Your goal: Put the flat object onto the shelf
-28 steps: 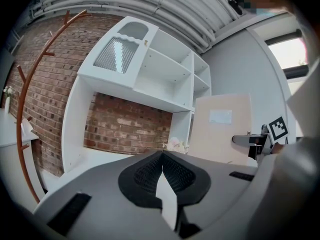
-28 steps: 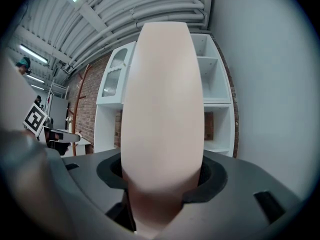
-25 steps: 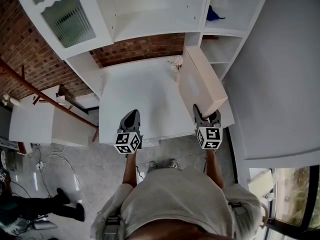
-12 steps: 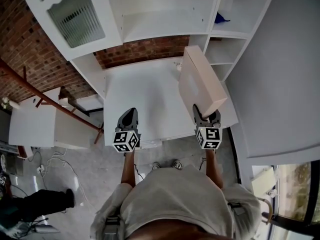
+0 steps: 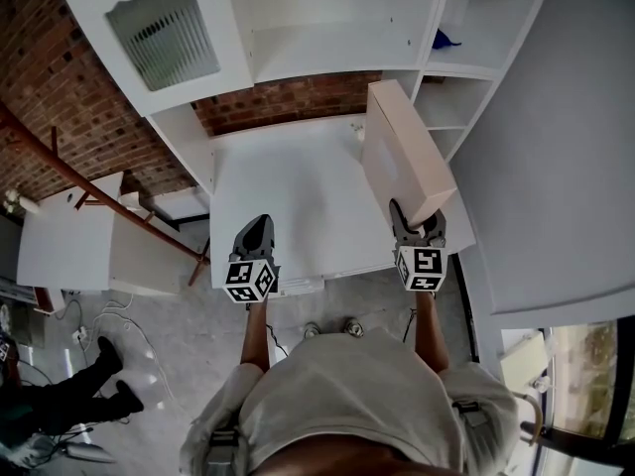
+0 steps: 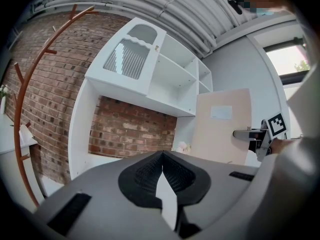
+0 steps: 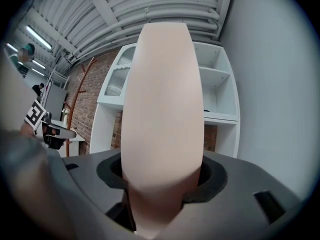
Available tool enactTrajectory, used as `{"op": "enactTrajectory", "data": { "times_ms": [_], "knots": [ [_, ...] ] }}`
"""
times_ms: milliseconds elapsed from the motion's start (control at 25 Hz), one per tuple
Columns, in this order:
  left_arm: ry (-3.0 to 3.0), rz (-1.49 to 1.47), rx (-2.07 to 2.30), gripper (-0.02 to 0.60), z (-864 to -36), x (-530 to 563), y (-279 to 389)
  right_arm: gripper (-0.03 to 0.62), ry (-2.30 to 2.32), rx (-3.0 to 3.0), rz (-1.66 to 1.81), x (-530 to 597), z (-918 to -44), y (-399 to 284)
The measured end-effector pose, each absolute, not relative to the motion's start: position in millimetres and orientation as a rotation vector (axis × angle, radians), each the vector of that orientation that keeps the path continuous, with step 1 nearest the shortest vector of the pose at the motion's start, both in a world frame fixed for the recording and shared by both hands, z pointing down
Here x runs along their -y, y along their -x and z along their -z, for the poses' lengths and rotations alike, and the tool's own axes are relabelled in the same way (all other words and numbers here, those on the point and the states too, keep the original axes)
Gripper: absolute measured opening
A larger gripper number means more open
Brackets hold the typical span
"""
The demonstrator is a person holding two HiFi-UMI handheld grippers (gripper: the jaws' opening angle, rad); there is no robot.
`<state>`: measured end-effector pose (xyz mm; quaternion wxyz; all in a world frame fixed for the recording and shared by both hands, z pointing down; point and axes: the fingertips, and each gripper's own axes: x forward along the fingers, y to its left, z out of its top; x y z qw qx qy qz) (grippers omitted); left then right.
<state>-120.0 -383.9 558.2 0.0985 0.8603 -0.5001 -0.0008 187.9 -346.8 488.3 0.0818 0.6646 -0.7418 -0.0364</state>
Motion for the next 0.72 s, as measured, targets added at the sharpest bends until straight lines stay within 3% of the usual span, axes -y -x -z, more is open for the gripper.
{"op": "enactTrajectory", "data": {
  "times_ms": [720],
  "knots": [
    [-2.53,0.04,1.494,0.015,-556,373,130,0.279,-1.714,1.879,0.77,367,-395,-188]
  ]
}}
